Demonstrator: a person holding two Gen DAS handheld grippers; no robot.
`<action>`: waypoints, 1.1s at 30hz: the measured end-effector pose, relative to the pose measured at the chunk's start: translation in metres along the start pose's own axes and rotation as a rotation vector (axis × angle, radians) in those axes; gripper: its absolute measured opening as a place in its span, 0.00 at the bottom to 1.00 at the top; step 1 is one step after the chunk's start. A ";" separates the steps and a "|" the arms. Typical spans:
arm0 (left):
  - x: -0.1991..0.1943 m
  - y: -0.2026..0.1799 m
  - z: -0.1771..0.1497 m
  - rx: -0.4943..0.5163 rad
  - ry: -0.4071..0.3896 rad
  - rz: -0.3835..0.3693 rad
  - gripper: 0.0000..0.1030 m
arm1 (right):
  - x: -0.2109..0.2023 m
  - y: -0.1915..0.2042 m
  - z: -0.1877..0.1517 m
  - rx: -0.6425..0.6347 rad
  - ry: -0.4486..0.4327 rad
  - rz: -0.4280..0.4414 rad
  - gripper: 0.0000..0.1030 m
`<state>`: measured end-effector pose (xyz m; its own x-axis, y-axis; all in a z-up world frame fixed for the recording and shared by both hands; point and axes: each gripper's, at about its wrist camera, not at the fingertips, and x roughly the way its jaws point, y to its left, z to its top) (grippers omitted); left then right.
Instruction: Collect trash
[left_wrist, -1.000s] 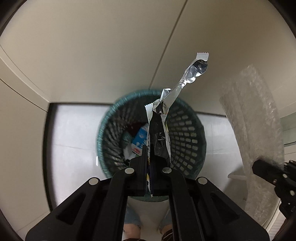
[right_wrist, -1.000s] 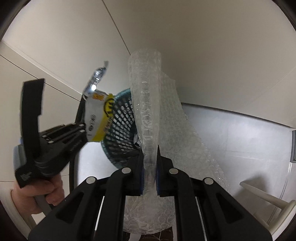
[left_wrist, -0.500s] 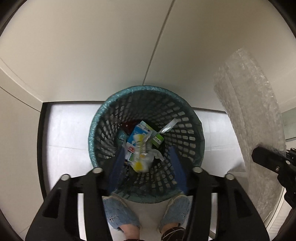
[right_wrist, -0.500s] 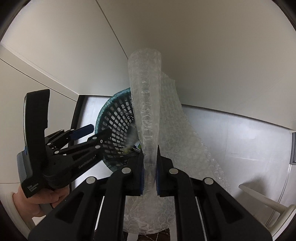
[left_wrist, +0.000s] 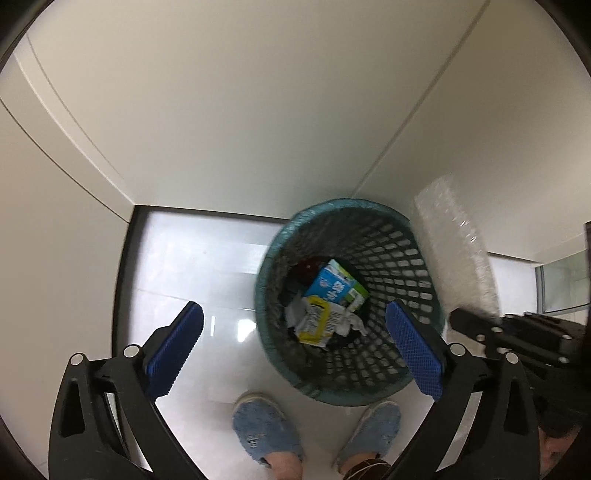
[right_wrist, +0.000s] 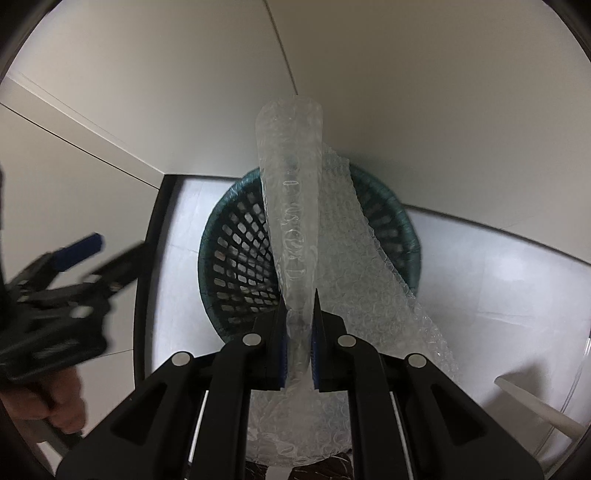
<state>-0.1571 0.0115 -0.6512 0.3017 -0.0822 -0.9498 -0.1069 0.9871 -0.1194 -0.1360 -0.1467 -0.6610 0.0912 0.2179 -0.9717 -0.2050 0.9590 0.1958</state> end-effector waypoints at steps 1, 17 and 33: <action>-0.001 0.004 0.001 -0.003 -0.002 0.003 0.94 | 0.005 0.001 0.001 0.003 0.007 -0.002 0.08; -0.045 0.013 0.009 -0.045 -0.004 0.049 0.94 | -0.036 0.005 0.010 0.003 -0.055 -0.013 0.63; -0.344 -0.050 0.069 -0.055 -0.108 0.106 0.94 | -0.404 0.014 0.010 -0.014 -0.383 -0.103 0.93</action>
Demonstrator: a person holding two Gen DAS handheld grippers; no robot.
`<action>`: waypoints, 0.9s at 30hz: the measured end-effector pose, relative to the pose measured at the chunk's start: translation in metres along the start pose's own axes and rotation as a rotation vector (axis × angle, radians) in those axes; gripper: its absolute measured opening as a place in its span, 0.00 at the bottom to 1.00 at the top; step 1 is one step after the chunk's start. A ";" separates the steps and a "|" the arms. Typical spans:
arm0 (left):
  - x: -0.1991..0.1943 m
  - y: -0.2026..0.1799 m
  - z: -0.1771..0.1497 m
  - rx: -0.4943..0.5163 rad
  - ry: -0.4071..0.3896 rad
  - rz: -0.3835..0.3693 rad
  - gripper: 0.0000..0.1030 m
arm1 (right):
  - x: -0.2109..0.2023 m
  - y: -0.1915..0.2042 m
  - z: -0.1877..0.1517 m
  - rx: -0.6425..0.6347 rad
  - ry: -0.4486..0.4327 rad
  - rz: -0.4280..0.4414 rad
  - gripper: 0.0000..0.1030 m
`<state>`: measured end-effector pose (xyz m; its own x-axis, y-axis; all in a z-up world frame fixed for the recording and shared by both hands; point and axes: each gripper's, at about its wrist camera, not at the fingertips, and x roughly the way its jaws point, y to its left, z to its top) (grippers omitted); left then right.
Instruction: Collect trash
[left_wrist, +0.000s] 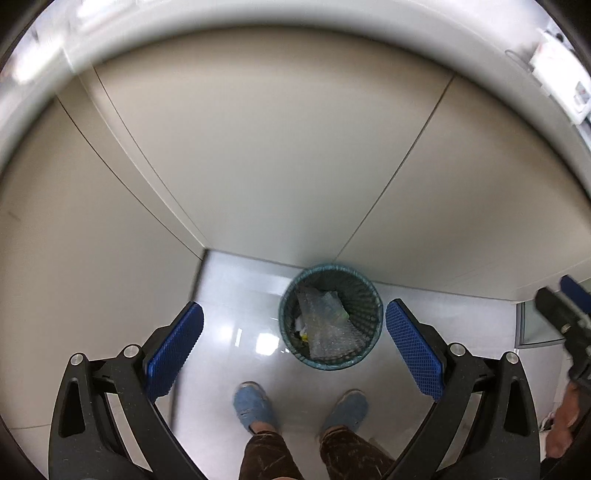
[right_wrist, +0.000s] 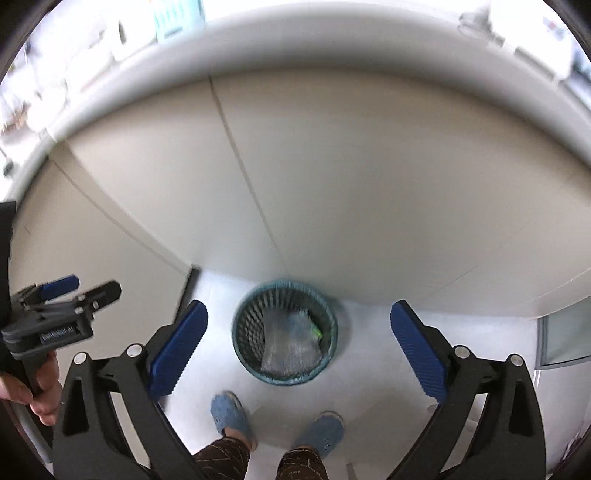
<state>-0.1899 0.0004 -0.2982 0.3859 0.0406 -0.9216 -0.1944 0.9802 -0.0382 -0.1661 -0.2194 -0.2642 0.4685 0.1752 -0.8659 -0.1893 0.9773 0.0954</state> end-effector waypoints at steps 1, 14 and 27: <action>-0.025 -0.001 0.008 0.013 -0.024 -0.015 0.94 | -0.020 0.002 0.009 0.009 -0.014 -0.010 0.93; -0.250 0.005 0.064 0.124 -0.185 -0.077 0.94 | -0.234 0.020 0.062 0.134 -0.139 -0.098 0.92; -0.322 -0.003 0.056 0.161 -0.294 -0.150 0.94 | -0.312 0.048 0.056 0.136 -0.191 -0.133 0.93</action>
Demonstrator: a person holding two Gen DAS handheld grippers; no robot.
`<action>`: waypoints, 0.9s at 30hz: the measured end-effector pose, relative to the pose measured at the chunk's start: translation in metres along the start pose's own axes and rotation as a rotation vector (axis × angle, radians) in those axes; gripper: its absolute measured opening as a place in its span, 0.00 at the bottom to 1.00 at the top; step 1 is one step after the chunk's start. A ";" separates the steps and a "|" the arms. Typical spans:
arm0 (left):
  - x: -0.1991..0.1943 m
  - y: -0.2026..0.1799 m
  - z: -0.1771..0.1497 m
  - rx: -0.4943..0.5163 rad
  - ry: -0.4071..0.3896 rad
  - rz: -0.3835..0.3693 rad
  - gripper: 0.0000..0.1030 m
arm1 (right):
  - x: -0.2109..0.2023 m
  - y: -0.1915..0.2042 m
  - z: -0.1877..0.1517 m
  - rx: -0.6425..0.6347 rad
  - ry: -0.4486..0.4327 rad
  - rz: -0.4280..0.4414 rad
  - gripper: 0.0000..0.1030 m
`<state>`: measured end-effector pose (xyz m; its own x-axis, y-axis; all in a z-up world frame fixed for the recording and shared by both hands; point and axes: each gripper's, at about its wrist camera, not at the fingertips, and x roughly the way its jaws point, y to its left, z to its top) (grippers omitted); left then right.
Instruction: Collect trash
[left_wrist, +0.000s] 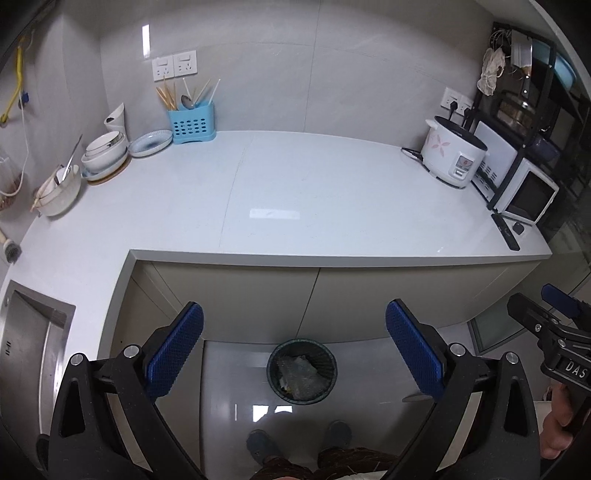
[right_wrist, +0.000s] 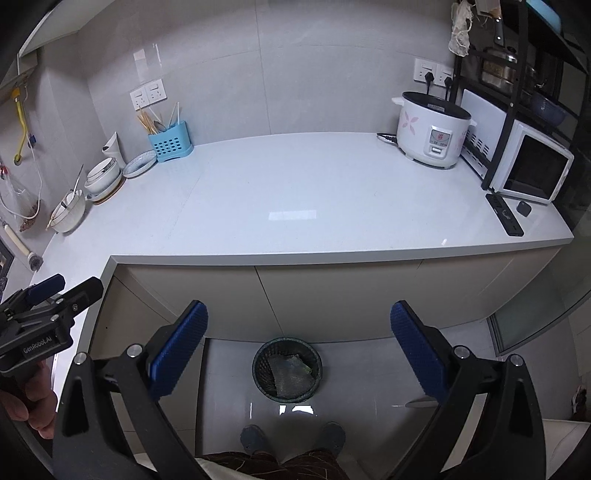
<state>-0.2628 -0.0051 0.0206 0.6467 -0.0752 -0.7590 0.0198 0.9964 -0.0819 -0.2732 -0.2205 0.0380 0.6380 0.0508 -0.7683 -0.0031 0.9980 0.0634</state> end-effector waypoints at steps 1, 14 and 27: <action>-0.001 -0.001 0.000 0.001 -0.003 0.003 0.94 | 0.000 0.002 0.000 0.000 -0.004 -0.003 0.92; 0.000 -0.007 -0.003 0.029 -0.003 0.007 0.94 | 0.001 0.000 0.004 -0.001 -0.017 -0.041 0.93; 0.000 -0.007 -0.007 0.040 0.005 0.011 0.94 | 0.006 -0.002 0.006 -0.006 -0.009 -0.039 0.93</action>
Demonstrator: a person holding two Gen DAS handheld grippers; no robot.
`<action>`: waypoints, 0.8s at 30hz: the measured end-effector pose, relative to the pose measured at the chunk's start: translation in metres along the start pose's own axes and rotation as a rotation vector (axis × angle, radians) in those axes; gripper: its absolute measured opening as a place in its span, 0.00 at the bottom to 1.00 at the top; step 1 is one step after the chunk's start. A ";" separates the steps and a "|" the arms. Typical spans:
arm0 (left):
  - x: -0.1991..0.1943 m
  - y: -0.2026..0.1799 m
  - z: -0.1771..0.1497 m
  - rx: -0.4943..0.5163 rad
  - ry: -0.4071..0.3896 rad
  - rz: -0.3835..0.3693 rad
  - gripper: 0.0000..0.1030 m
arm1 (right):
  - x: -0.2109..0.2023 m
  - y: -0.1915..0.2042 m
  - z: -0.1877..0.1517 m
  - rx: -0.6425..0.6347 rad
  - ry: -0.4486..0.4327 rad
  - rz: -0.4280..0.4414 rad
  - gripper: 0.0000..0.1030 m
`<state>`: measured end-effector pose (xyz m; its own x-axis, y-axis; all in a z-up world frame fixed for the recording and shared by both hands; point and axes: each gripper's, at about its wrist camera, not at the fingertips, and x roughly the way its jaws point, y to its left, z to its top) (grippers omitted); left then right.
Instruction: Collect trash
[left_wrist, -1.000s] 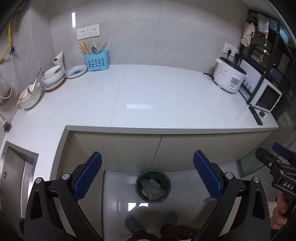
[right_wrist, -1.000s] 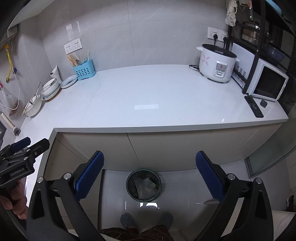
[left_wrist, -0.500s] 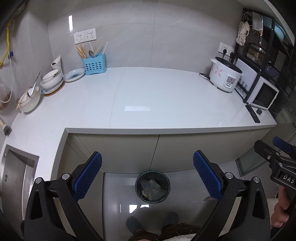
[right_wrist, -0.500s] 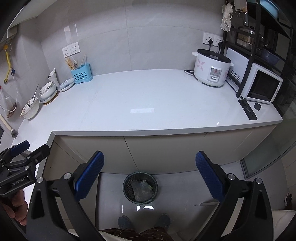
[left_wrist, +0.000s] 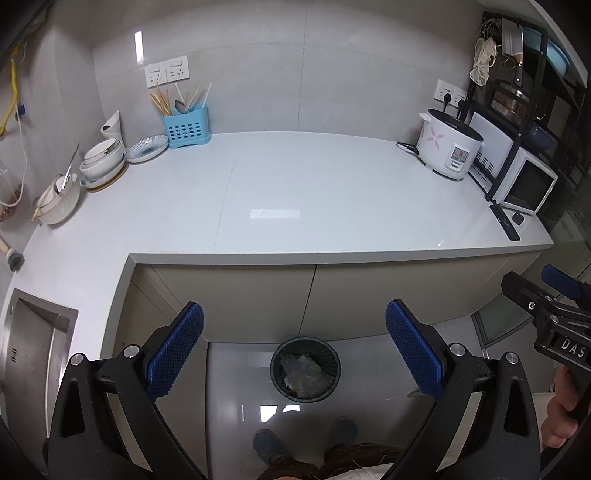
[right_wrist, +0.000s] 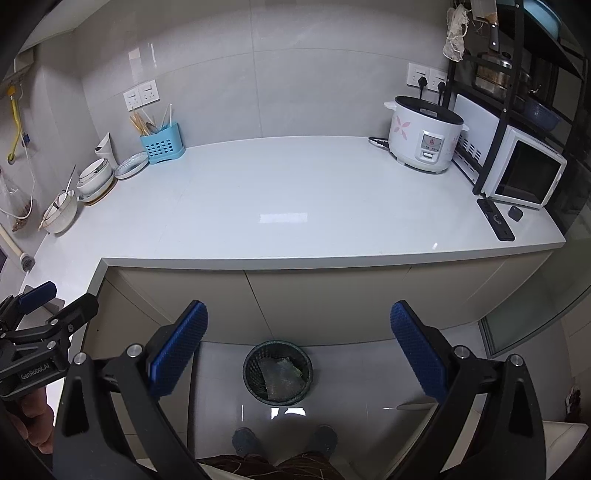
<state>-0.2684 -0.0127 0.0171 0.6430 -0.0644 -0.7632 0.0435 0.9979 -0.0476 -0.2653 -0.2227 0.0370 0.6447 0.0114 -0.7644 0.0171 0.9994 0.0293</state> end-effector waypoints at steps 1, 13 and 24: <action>0.000 0.000 0.000 0.000 0.001 0.004 0.94 | 0.000 0.000 0.000 -0.002 0.000 -0.001 0.93; -0.001 -0.003 -0.001 -0.009 0.006 -0.014 0.94 | 0.000 0.002 -0.001 0.003 0.004 -0.001 0.93; -0.002 -0.011 -0.001 0.002 0.003 -0.010 0.94 | 0.001 0.007 -0.002 0.002 0.006 0.004 0.93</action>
<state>-0.2707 -0.0233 0.0184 0.6404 -0.0743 -0.7645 0.0514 0.9972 -0.0538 -0.2665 -0.2160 0.0352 0.6400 0.0154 -0.7682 0.0161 0.9993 0.0335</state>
